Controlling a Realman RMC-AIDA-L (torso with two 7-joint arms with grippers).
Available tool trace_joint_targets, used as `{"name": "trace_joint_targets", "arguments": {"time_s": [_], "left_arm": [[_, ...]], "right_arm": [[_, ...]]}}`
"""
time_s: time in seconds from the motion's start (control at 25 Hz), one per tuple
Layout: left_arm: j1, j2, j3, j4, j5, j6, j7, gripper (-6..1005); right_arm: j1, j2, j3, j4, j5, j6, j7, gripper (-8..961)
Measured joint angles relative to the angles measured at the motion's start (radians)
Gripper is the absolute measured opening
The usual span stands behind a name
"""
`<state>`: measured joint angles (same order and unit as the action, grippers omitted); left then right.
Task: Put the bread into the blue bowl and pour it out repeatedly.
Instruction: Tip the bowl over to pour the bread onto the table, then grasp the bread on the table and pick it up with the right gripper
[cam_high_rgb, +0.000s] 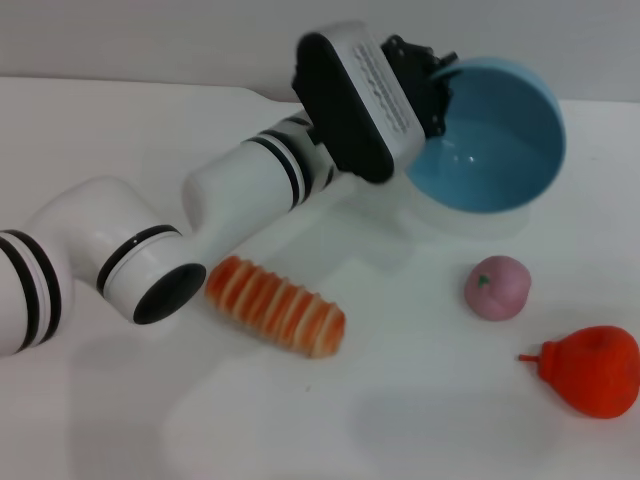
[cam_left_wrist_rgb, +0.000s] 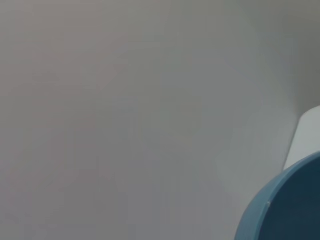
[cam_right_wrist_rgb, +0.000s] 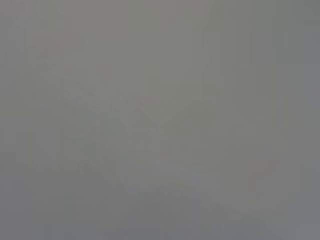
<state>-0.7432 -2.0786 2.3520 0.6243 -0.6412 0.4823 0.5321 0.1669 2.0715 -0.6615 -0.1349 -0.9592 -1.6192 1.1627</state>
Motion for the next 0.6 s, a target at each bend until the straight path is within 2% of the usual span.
{"name": "trace_joint_targets", "arguments": {"time_s": [0.16,0.28,0.44,0.6], "left_arm": [[-0.003,0.0,-0.036,0.003,-0.139,-0.031,-0.027,-1],[-0.01,0.0,-0.109,0.012,-0.22,-0.114,-0.033,-1],[-0.028,0.003,-0.258,0.022,-0.289,-0.304,-0.034,0],[-0.071,0.013,-0.513,0.024,-0.321,-0.621,-0.034,0]], "right_arm": [[0.011,-0.001,-0.004,0.0,-0.015,0.0,0.0,439],[0.029,-0.001,-0.004,-0.008,-0.065,0.005,0.0,444],[0.092,-0.002,-0.004,-0.031,-0.197,0.048,0.0,450],[0.198,0.0,-0.005,-0.064,-0.396,0.141,0.0,456]]}}
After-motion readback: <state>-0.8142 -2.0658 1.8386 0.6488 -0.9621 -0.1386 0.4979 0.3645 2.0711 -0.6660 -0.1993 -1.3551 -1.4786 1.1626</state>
